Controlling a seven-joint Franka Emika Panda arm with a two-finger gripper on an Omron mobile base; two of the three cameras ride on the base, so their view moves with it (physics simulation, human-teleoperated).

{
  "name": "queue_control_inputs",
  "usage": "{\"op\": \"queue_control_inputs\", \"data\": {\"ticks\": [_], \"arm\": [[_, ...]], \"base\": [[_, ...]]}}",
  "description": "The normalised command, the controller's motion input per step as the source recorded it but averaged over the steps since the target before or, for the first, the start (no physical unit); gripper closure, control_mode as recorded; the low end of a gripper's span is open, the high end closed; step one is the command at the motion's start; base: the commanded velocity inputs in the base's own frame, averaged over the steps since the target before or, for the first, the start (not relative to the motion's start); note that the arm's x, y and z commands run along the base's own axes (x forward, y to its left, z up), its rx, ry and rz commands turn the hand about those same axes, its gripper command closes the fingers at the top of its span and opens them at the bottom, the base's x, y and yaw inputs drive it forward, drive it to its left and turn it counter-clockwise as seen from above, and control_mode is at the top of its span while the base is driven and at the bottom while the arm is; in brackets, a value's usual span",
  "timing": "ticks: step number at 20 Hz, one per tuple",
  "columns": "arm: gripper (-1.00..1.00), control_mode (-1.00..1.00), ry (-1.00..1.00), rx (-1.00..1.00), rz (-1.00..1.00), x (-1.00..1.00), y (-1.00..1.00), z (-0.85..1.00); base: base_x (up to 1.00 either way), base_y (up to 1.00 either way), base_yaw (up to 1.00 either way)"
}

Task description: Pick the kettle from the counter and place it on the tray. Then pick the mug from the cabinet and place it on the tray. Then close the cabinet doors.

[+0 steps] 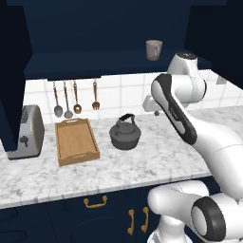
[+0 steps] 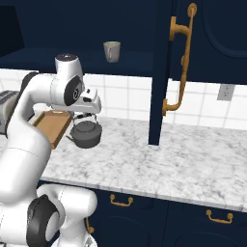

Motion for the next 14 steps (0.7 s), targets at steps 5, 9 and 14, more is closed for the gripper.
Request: {"op": "queue_control_inputs", "data": {"ticks": [5,9,14], "arm": [[-1.0,-1.0,-0.01,-0.01,0.0,-0.16,0.0,-0.07],[-1.0,-1.0,-0.17,0.0,0.0,-0.48,0.23,-0.31],[-1.0,-1.0,-0.35,0.0,-0.09,-0.15,0.64,-0.36]], "base": [[0.0,0.0,0.0],[0.0,0.0,0.0],[0.0,0.0,0.0]]}}
